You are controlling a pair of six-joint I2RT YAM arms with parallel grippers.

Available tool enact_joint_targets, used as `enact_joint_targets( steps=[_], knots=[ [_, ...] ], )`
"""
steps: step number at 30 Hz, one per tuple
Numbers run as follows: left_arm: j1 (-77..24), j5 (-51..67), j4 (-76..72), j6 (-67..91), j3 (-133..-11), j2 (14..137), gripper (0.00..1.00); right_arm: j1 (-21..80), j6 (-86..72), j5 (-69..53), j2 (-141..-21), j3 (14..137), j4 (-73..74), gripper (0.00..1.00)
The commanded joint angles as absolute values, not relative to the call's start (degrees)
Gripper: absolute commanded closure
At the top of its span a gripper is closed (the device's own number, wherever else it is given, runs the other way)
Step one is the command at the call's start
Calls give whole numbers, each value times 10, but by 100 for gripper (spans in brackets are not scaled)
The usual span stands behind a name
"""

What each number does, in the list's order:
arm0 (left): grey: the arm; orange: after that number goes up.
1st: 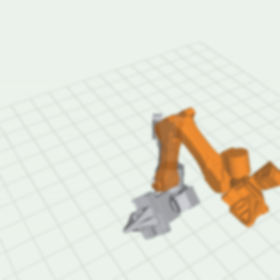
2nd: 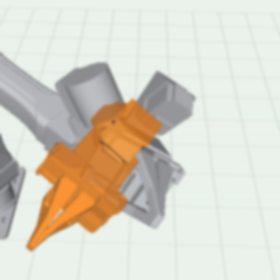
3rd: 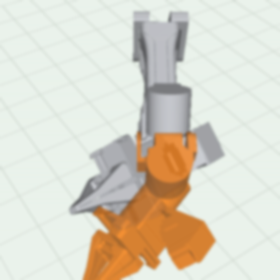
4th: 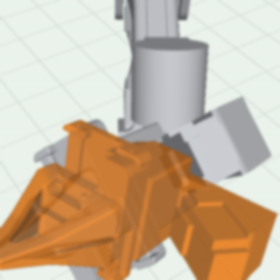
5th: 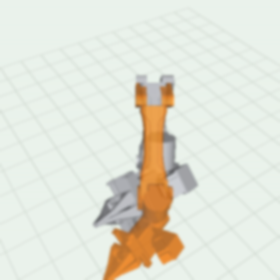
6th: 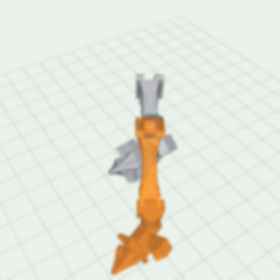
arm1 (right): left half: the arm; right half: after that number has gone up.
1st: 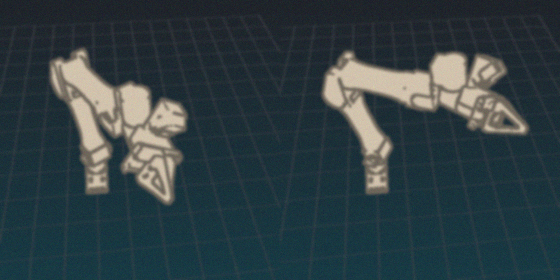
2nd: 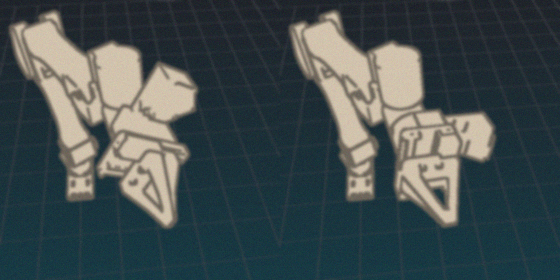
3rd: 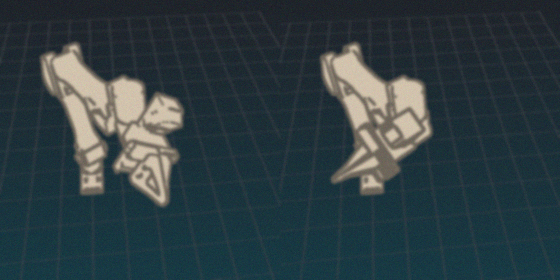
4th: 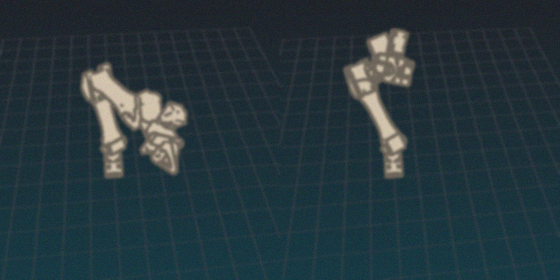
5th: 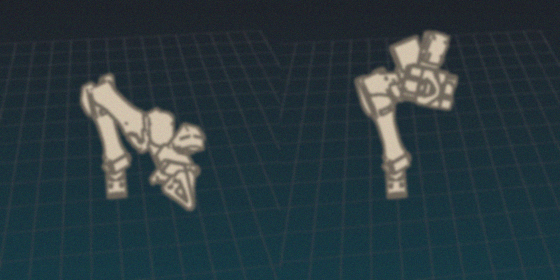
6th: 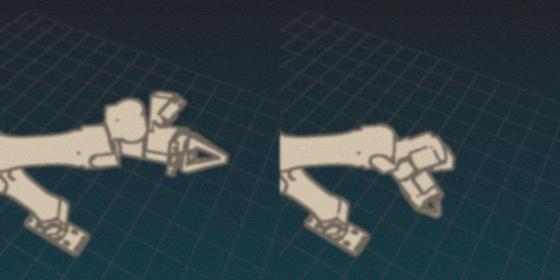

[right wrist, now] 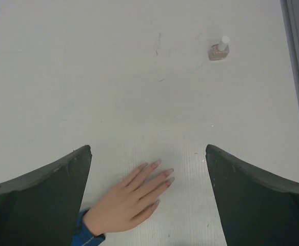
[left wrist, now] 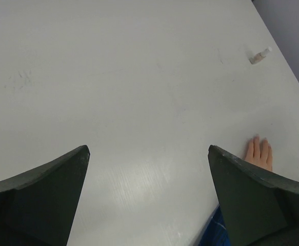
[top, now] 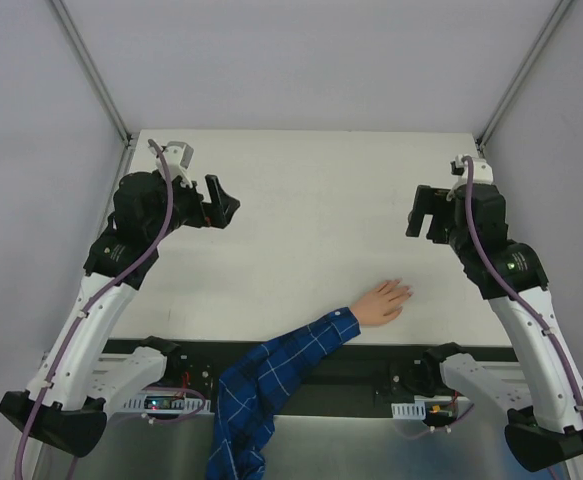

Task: Paint the nails

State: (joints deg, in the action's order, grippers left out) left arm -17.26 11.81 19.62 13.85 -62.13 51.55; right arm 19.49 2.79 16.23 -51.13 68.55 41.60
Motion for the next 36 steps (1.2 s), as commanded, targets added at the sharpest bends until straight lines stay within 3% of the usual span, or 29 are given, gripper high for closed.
enact_joint_targets(
  steps=[1, 7, 12, 20, 27, 32, 36],
  knots=[
    [-172, 146, 193, 143, -642, 541, 1, 194, 15, 188, -524, 711, 424, 4],
    [-172, 150, 193, 156, -641, 573, 1, 195, 10, 191, -548, 715, 420, 4],
    [-171, 79, 205, 188, -628, 610, 1, 189, 3, 187, -586, 711, 417, 4],
    [-166, 15, 236, 270, -618, 649, 1, 102, -31, 107, -668, 714, 383, 4],
    [-159, 95, 249, 225, -624, 659, 1, 1, -38, 72, -808, 749, 348, 4],
    [-147, 67, 250, 207, -616, 643, 1, -50, -63, 107, -934, 829, 358, 1],
    [-138, 82, 249, 209, -621, 647, 1, -76, -77, 119, -1017, 893, 364, 9]
  ],
)
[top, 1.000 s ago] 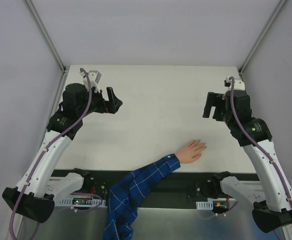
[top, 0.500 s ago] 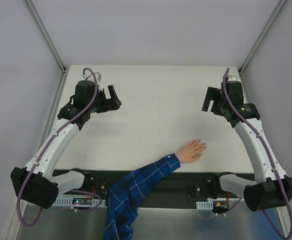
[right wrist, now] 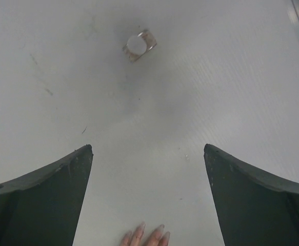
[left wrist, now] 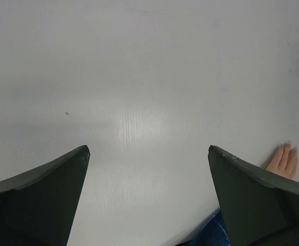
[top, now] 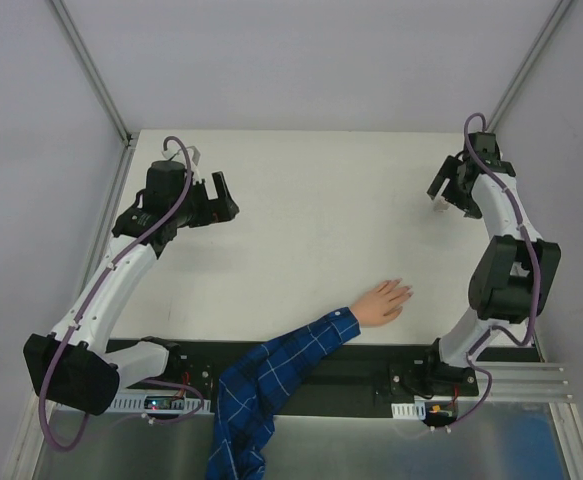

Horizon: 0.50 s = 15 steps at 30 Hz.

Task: Paint the nails

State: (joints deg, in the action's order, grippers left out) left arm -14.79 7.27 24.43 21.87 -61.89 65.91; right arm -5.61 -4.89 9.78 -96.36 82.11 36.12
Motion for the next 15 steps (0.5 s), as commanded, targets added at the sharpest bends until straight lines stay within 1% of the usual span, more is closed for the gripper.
enact_joint_targets(
  steps=[1, 3, 4, 6, 9, 10, 12, 13, 15],
  knots=[
    [-137, 85, 250, 210, -623, 649, 1, -76, -78, 130, -1030, 904, 365, 9],
    [-137, 99, 249, 209, -623, 656, 1, -77, -73, 148, -1061, 933, 364, 14],
    [-137, 105, 249, 208, -623, 657, 1, -78, -71, 144, -1068, 941, 362, 18],
    [-137, 120, 249, 208, -624, 661, 1, -78, -67, 142, -1091, 962, 362, 20],
    [-136, 132, 249, 210, -626, 664, 1, -78, -65, 140, -1111, 973, 366, 27],
    [-136, 140, 249, 210, -627, 664, 1, -78, -66, 143, -1114, 973, 366, 33],
    [-135, 142, 249, 210, -628, 665, 1, -78, -67, 143, -1116, 965, 350, 36],
    [-134, 146, 249, 211, -628, 665, 1, -78, -62, 141, -1118, 963, 345, 41],
    [-134, 148, 249, 210, -628, 665, 1, -78, -61, 141, -1127, 966, 345, 42]
  ],
)
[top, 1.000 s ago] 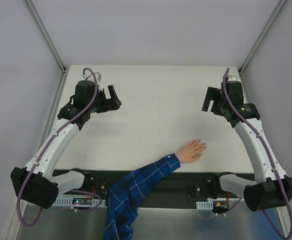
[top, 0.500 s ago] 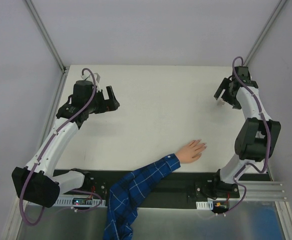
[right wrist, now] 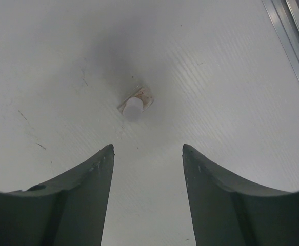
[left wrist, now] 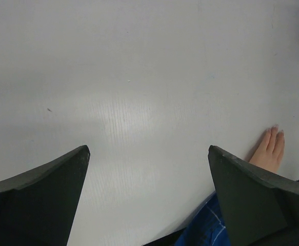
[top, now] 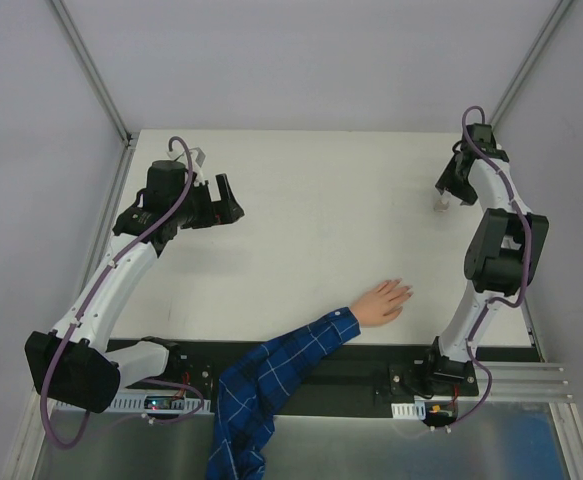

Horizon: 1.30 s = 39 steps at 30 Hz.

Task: Paint the nails

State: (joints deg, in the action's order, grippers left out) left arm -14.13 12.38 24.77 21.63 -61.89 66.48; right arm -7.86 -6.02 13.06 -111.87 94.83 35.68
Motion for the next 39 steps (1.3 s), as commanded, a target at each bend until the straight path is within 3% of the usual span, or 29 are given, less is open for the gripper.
enact_joint_targets(
  steps=[1, 11, 25, 39],
  knots=[
    [-134, 149, 250, 210, -628, 665, 1, -78, -62, 142, -1129, 968, 345, 42],
    [-130, 170, 249, 214, -628, 671, 1, -77, -60, 140, -1163, 981, 337, 54],
    [-125, 192, 249, 217, -629, 675, 1, -72, -58, 144, -1204, 1033, 356, 52],
    [-124, 207, 248, 219, -629, 677, 1, -70, -60, 150, -1216, 1051, 372, 60]
  ],
)
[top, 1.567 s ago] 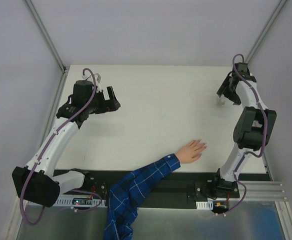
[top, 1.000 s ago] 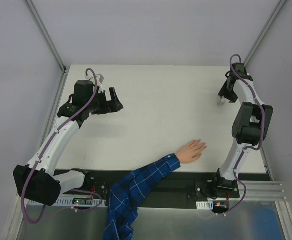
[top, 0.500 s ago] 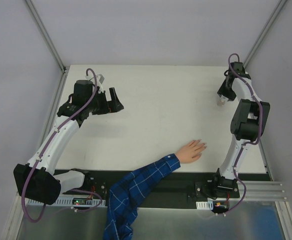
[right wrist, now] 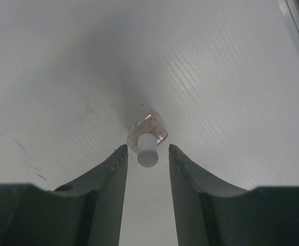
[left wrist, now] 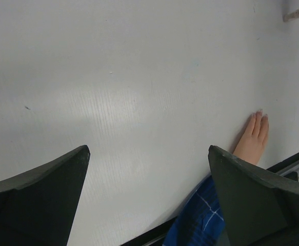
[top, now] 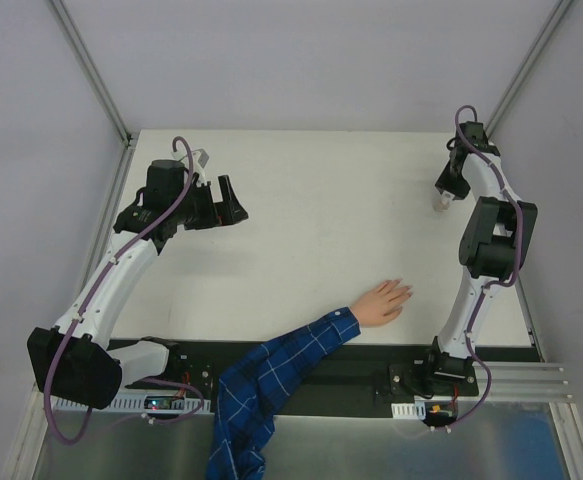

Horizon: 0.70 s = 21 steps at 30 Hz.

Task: Paint the nails

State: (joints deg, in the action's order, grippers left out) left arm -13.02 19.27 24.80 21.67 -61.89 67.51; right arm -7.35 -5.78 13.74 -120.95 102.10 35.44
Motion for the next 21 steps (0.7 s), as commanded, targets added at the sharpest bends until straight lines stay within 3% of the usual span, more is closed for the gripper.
enact_joint_targets(
  steps=[1, 11, 15, 21],
  knots=[
    [-124, 207, 247, 219, -629, 677, 1, -69, -61, 150, -1219, 1051, 374, 60],
    [-123, 215, 246, 219, -629, 676, 1, -69, -57, 151, -1231, 1059, 386, 62],
    [-123, 218, 247, 219, -629, 676, 1, -69, -56, 149, -1236, 1063, 387, 71],
    [-120, 239, 243, 223, -629, 682, 1, -63, -42, 177, -1220, 1080, 411, 99]
  ],
)
